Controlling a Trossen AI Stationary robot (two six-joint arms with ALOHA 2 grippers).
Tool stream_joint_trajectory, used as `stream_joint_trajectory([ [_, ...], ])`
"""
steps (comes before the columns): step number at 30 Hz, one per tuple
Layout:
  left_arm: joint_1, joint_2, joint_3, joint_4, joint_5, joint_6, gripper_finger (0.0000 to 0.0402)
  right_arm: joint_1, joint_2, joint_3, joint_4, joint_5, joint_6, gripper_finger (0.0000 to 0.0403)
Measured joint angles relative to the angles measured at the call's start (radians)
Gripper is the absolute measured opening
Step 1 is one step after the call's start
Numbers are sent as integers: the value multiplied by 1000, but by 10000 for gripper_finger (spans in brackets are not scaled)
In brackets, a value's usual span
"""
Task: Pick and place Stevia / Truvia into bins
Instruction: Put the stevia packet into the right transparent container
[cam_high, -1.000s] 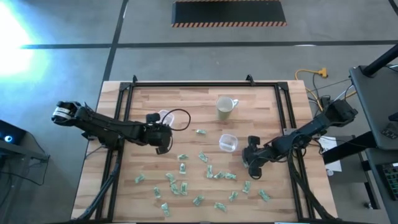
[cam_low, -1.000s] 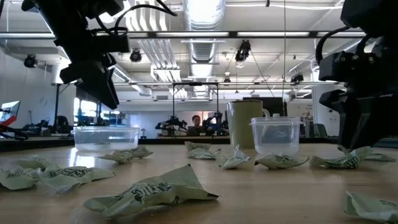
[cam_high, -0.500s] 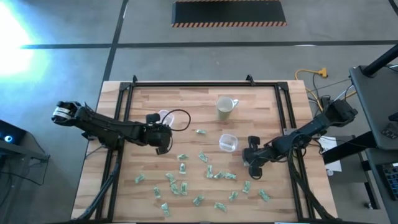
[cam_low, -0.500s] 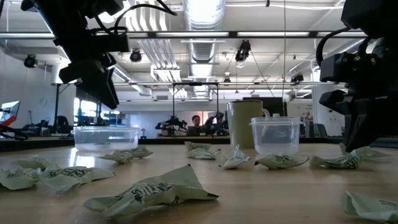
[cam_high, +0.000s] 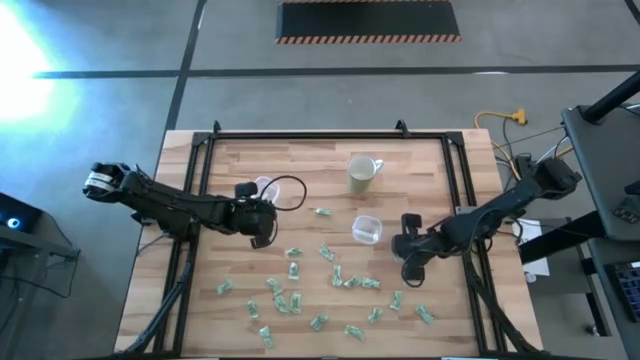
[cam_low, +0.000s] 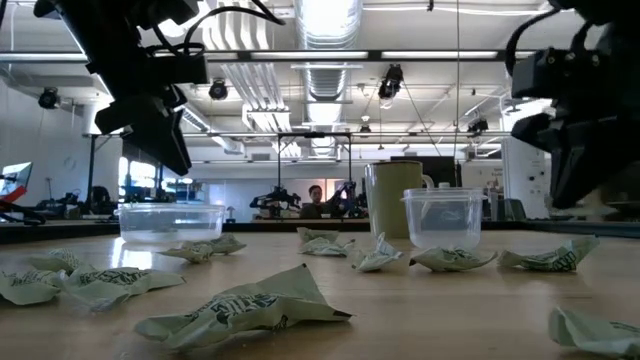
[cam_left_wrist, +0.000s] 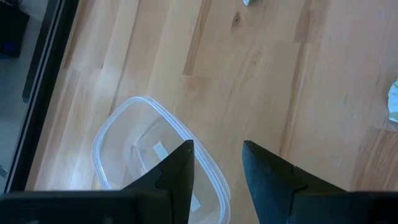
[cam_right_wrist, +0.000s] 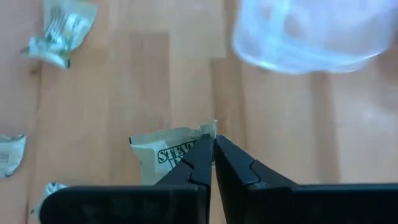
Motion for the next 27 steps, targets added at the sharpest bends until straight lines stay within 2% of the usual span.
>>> stream_joint_trajectory([
  [6, 0, 0, 0, 2, 0, 0, 121, 0, -51, 44, -7, 158, -101, 9],
  [11, 0, 0, 0, 1, 0, 0, 121, -1, -52, 56, 88, 256, -205, 9],
  [19, 0, 0, 0, 1, 0, 0, 121, -36, -13, 45, 289, 269, -410, 9],
  [23, 0, 0, 0, 2, 0, -1, 121, -84, 18, 44, 320, 320, -459, 9],
  [27, 0, 0, 0, 3, 1, -2, 121, -155, 63, 42, 340, 315, -467, 9],
])
